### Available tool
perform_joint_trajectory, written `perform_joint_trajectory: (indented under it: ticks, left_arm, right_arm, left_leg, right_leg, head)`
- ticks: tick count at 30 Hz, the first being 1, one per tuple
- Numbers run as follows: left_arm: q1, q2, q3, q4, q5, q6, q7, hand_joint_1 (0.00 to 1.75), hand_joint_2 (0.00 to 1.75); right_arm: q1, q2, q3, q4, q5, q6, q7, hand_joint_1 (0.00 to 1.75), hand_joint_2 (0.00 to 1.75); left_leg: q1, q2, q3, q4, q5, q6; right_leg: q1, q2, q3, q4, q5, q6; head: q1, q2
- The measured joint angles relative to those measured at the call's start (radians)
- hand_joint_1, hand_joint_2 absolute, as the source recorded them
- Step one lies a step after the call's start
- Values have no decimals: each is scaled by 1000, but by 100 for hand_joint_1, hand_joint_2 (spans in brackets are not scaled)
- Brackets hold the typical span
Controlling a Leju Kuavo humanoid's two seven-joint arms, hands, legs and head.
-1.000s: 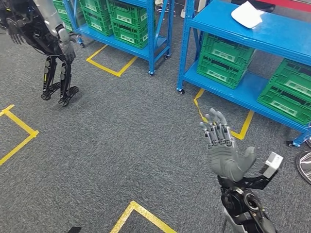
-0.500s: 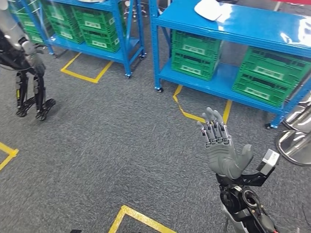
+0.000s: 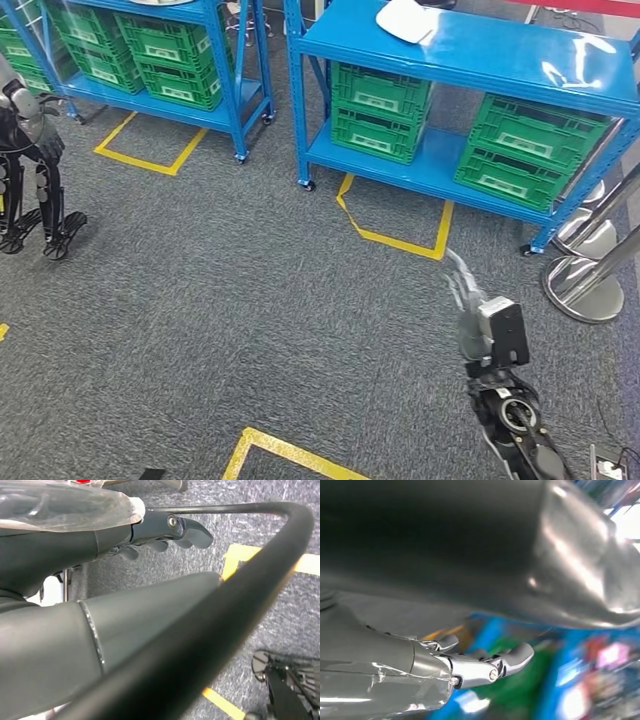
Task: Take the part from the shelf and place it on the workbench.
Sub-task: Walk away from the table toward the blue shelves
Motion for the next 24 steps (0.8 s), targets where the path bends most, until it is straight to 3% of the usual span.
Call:
perform_joint_trajectory:
  ticks: [2, 4, 6, 8, 10, 12, 13, 14, 15, 18, 20, 22, 24]
  left_arm:
    - [0, -3, 0, 0, 0, 0, 0, 0, 0]
    - [0, -5, 0, 0, 0, 0, 0, 0, 0]
    - [1, -6, 0, 0, 0, -1, -1, 0, 0]
    - [1, -6, -1, 0, 0, -1, -3, 0, 0]
    - [1, -6, -1, 0, 0, -2, -6, 0, 0]
    - [3, -6, -2, 0, 1, -3, -11, 0, 0]
    - [4, -6, -3, 0, 1, -4, -13, 0, 0]
    - [5, -6, -3, 0, 1, -4, -15, 0, 0]
    - [6, -6, -4, 0, 1, -5, -17, 0, 0]
    - [4, -2, -6, 0, 2, -5, -22, 0, 0]
    - [1, 0, -7, 0, 0, -5, -26, 0, 0]
    - [0, -2, -8, 0, 0, -6, -27, 0, 0]
    - [0, -3, -10, 0, -1, -7, -25, 0, 0]
  right_arm:
    - [-18, -11, -32, 154, -23, -9, -38, 0, 0]
    - [-32, -19, -63, 298, -51, -11, -60, 0, 0]
    - [-35, -23, -88, 427, -72, -14, -61, 0, 0]
    - [-35, -24, -109, 540, -87, -12, -43, 0, 0]
    - [-34, -24, -125, 632, -98, -9, -22, 0, 0]
    - [-31, -24, -135, 717, -103, -3, 3, 0, 0]
    - [-28, -24, -139, 755, -105, 0, 19, 0, 0]
    - [-25, -24, -142, 788, -105, 4, 36, 0, 0]
    - [-23, -24, -145, 817, -105, 5, 51, 0, 0]
    - [-22, -21, -152, 889, -100, 13, 101, 0, 0]
    - [-17, -18, -154, 931, -91, 24, 154, 0, 0]
    - [-6, -17, -154, 965, -83, 33, 191, 0, 0]
    - [2, -15, -153, 996, -79, 44, 224, 0, 0]
  left_leg:
    - [-2, 3, 1, 3, -3, -5]
    - [-6, 5, -2, 9, -4, -12]
    - [-6, 9, -4, 12, -3, -21]
    - [-3, 3, -12, 34, -22, -32]
    - [-1, -11, -57, 132, -79, -40]
    - [-2, -18, -130, 275, -137, -43]
    - [-2, -19, -154, 318, -144, -43]
    - [-2, -20, -159, 321, -132, -40]
    - [-3, -21, -144, 282, -101, -36]
    - [-11, -28, -48, 68, -5, -15]
    - [-11, -29, -22, 11, 6, -17]
    - [-12, -27, -16, 8, 3, -25]
    - [-15, -27, -12, 9, 0, -21]
  right_leg:
    - [1, -17, 77, -153, 61, -2]
    - [6, -31, 115, -237, 77, -9]
    - [9, -28, 119, -244, 74, -21]
    - [8, -22, 125, -248, 79, -34]
    - [5, -17, 127, -251, 84, -43]
    - [6, -10, 124, -251, 85, -46]
    - [7, -6, 123, -251, 85, -46]
    - [7, -1, 124, -251, 85, -46]
    - [8, 4, 125, -251, 85, -46]
    - [11, 17, 126, -250, 83, -43]
    - [16, 19, 123, -246, 73, -45]
    - [16, 19, 121, -244, 64, -47]
    - [13, 18, 123, -246, 64, -42]
  head:
    - [10, 0]
    - [14, 0]
    - [10, 0]
    - [6, 0]
    - [-4, 0]
    - [-17, 0]
    - [-21, 0]
    - [-24, 0]
    - [-28, 0]
    - [-38, 0]
    - [-37, 0]
    - [-31, 0]
    - [-27, 0]
